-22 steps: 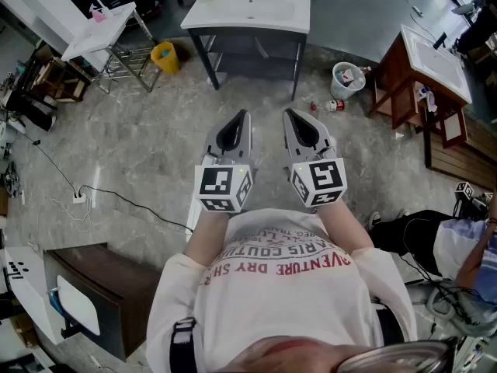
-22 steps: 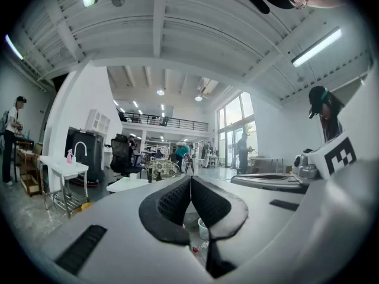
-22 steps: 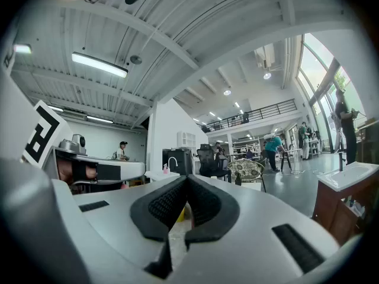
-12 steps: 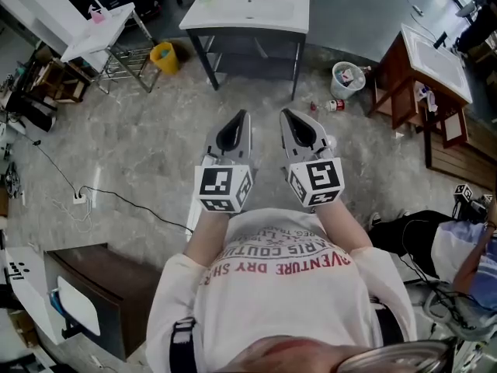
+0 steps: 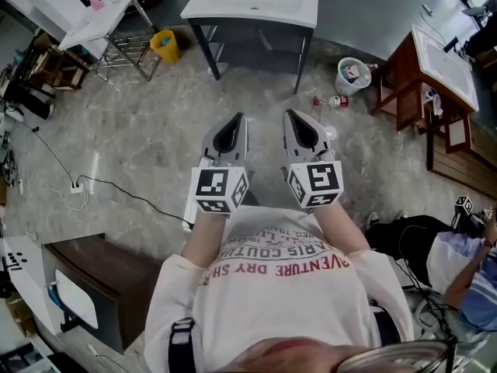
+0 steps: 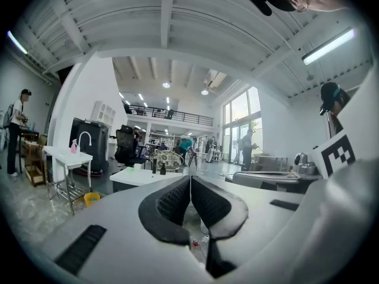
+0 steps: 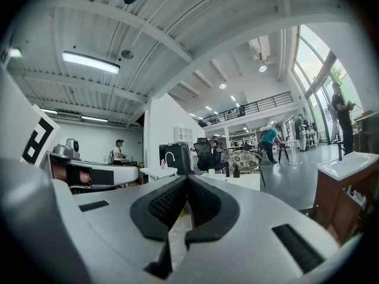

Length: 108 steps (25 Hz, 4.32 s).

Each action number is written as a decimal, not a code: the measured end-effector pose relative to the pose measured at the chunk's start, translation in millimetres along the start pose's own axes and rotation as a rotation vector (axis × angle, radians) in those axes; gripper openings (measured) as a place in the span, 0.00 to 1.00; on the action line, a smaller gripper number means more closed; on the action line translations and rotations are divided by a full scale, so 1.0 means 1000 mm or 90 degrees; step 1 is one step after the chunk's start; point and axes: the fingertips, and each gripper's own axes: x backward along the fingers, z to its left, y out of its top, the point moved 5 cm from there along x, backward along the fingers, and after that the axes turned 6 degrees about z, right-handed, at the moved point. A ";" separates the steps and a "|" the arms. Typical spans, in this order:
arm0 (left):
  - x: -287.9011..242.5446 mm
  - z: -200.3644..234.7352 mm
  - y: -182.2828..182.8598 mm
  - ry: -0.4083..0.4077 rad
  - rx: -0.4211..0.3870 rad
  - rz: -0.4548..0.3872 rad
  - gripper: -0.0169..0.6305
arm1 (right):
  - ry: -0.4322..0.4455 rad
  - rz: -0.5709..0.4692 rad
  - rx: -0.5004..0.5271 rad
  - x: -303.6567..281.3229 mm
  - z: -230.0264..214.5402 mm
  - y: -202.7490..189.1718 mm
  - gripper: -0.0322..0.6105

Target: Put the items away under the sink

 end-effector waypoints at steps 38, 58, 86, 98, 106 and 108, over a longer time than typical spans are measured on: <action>-0.345 0.339 0.083 -0.113 0.010 0.050 0.06 | -0.147 0.061 -0.027 -0.446 -0.096 0.041 0.09; -0.607 0.328 0.135 -0.058 -0.017 0.030 0.06 | -0.074 0.066 -0.031 -0.625 -0.324 0.075 0.09; -0.840 0.449 0.080 -0.198 0.026 0.179 0.06 | -0.257 0.157 -0.150 -0.817 -0.422 -0.005 0.39; -0.889 0.470 0.033 -0.207 0.028 0.228 0.06 | -0.334 0.239 -0.150 -0.876 -0.481 -0.089 0.64; -0.894 0.471 0.008 -0.224 0.039 0.269 0.06 | -0.383 0.259 -0.161 -0.895 -0.487 -0.124 0.64; -0.894 0.469 0.002 -0.227 0.044 0.278 0.06 | -0.379 0.273 -0.165 -0.899 -0.488 -0.131 0.64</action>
